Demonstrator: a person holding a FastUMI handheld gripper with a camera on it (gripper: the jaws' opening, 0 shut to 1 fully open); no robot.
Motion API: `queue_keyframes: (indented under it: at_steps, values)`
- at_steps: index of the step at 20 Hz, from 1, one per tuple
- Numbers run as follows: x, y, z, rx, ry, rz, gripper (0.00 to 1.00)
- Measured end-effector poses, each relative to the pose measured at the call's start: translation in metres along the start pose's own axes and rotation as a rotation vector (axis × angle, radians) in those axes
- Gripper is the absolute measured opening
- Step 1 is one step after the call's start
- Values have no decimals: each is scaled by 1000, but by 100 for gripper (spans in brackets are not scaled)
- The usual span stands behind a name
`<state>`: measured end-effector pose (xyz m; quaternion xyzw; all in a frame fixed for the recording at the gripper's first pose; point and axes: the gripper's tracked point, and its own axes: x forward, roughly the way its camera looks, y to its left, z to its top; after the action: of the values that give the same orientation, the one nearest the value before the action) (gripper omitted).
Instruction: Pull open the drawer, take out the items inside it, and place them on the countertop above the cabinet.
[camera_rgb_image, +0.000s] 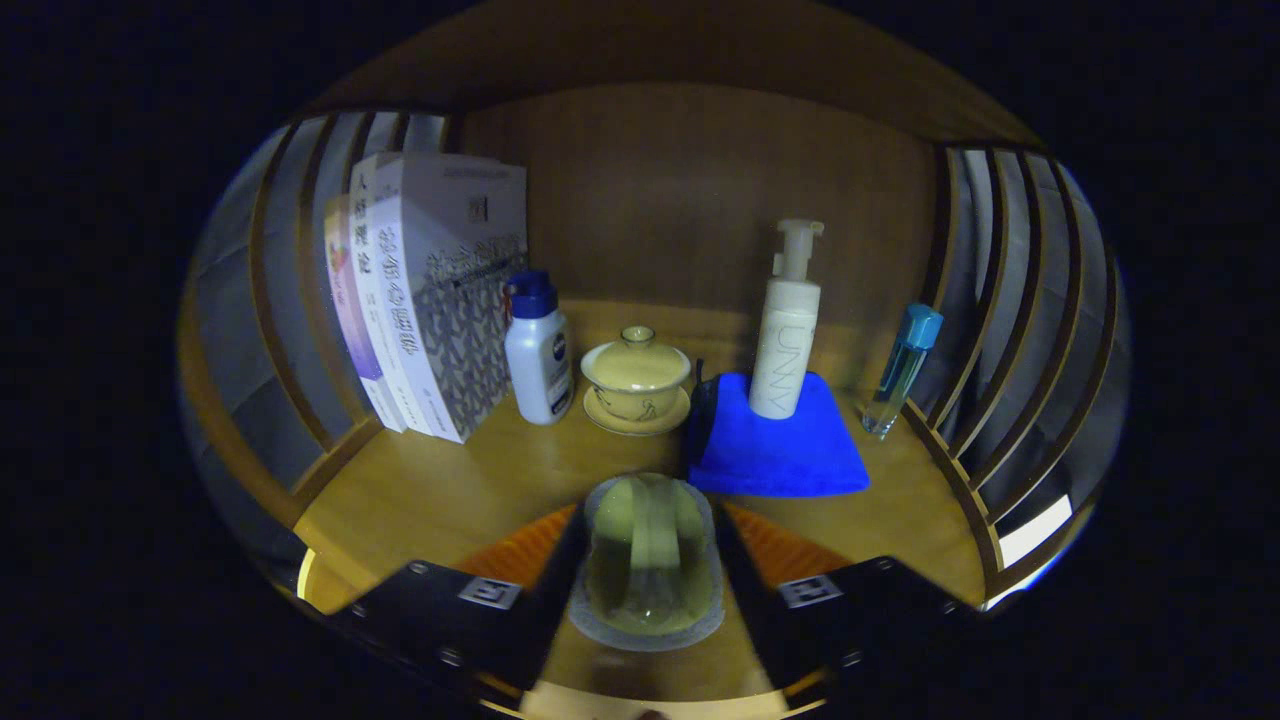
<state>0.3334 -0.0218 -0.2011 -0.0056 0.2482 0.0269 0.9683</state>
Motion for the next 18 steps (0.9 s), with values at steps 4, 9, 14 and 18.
queue_keyframes:
  at_steps: [4,9,14,18]
  values:
    - [-54,11,21,56,-151,24,97]
    - [-157,35,45,-19,-384,-19,97]
    - [-254,73,25,-78,-509,-32,97]
    - [-304,108,-45,-69,-504,27,96]
